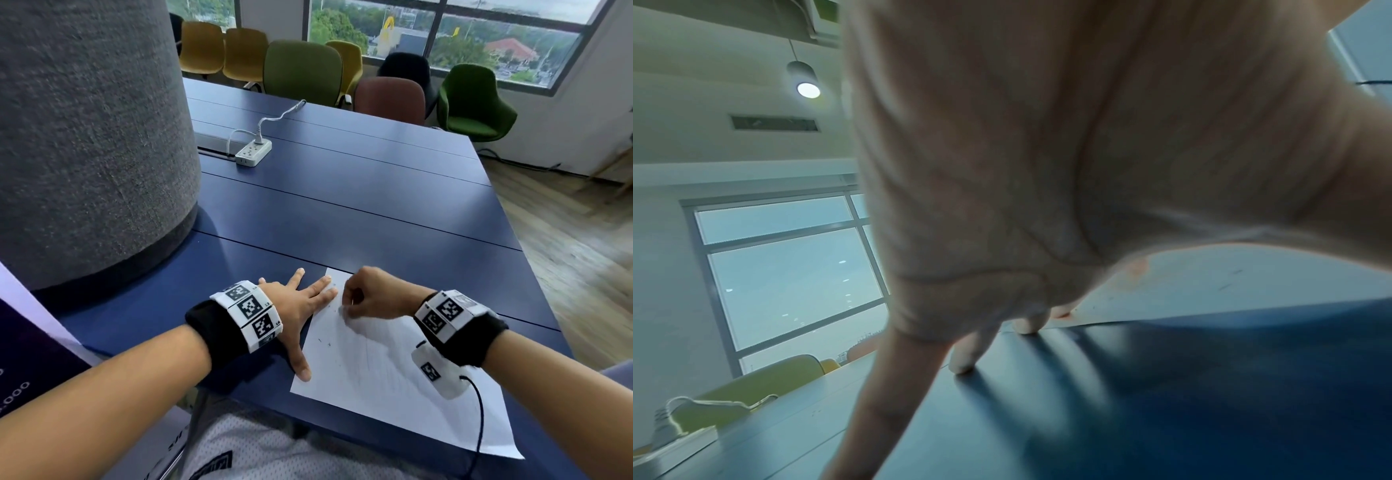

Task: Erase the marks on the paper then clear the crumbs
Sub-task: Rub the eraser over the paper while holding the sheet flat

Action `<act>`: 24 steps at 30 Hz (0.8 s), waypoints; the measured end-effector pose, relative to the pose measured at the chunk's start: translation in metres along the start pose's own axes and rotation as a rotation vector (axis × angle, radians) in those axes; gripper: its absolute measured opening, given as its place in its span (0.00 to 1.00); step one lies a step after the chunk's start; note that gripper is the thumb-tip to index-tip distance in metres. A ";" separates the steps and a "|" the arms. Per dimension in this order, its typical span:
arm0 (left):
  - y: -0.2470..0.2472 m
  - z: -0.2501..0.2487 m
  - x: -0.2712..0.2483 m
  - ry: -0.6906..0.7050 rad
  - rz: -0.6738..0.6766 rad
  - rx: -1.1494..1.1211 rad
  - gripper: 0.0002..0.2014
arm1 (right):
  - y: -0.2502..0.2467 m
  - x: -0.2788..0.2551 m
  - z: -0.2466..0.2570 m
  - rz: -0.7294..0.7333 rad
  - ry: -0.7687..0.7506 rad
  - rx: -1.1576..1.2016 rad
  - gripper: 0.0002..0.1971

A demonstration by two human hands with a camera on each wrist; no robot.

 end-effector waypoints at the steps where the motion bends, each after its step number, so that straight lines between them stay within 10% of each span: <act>1: 0.000 0.000 0.001 0.004 -0.003 -0.003 0.75 | -0.002 0.002 -0.005 -0.053 0.035 0.015 0.04; 6: 0.001 0.000 0.002 -0.003 0.000 0.004 0.75 | 0.010 -0.011 0.006 0.178 -0.074 0.002 0.03; 20: 0.002 0.001 0.003 0.003 -0.005 -0.007 0.76 | 0.000 0.002 -0.013 -0.015 0.050 0.029 0.05; 24: 0.001 0.000 0.001 -0.008 0.005 0.003 0.75 | 0.007 -0.007 -0.001 0.201 -0.033 -0.014 0.04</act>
Point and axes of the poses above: each hand's wrist, its own x-axis towards the middle knuckle, its own y-axis out of the palm, z = x × y, the point moved 3 cm from there along x, towards the middle knuckle, and after that the axes turned 10 degrees about -x, right-handed, at the moved point
